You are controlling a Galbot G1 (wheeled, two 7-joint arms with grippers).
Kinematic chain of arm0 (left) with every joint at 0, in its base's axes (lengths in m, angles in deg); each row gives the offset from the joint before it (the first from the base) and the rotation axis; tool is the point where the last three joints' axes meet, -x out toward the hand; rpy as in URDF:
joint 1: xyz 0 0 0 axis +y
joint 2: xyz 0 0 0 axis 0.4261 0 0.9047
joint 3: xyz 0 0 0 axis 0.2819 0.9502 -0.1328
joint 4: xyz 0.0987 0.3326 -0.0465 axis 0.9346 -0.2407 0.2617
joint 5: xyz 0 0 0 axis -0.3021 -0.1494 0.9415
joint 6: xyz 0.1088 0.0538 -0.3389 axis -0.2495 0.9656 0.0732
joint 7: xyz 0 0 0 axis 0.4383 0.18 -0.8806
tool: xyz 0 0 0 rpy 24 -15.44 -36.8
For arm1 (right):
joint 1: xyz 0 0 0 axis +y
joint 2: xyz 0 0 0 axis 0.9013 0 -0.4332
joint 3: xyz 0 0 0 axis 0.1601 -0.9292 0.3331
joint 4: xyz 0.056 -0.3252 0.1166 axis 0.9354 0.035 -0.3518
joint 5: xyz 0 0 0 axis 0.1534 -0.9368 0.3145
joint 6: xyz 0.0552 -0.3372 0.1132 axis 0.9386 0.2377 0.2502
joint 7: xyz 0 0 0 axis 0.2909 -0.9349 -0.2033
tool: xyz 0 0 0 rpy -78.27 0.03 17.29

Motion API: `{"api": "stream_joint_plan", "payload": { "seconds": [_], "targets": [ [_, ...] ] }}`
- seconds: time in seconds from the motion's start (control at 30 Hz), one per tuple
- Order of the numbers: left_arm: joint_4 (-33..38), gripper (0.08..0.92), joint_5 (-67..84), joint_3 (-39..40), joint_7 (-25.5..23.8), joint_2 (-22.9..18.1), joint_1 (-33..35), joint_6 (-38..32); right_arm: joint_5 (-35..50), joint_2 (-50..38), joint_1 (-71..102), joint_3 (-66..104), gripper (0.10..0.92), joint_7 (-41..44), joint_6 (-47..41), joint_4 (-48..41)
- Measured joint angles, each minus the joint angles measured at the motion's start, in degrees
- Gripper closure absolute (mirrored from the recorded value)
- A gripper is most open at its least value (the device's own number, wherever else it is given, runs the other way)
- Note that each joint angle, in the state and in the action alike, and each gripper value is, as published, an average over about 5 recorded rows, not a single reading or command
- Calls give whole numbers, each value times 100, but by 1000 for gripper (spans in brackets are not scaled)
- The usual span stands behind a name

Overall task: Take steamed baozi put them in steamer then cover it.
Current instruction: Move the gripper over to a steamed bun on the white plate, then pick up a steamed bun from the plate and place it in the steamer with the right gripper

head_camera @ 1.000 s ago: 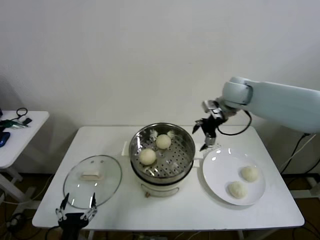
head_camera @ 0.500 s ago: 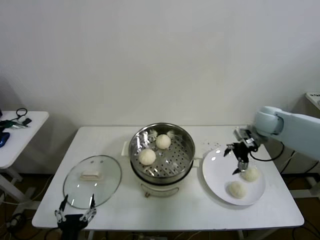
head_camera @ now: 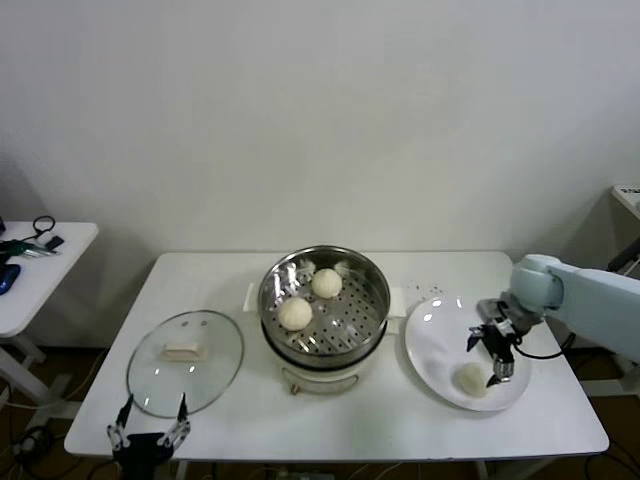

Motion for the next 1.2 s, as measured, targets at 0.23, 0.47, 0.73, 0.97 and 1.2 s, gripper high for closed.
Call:
{"api": "stream_joint_plan", "payload": {
  "seconds": [0.23, 0.47, 0.73, 0.97, 1.2],
  "targets": [
    [-31, 177, -31, 10, 4, 0, -13, -6, -101, 129, 255, 97, 203, 2, -2, -150],
    [-40, 177, -46, 12, 9, -1, -16, -15, -163, 202, 302, 126, 255, 38, 20, -259],
    [-54, 177, -48, 14, 12, -1, -12, -24, -194, 227, 287, 132, 299, 48, 83, -308],
    [-55, 177, -49, 19, 13, -1, -5, -30, -259, 221, 109, 111, 304, 96, 332, -302],
    [-74, 177, -65, 38, 5, 4, -7, -39, -416, 322, -532, -66, 304, 319, 1021, -159]
  ]
}}
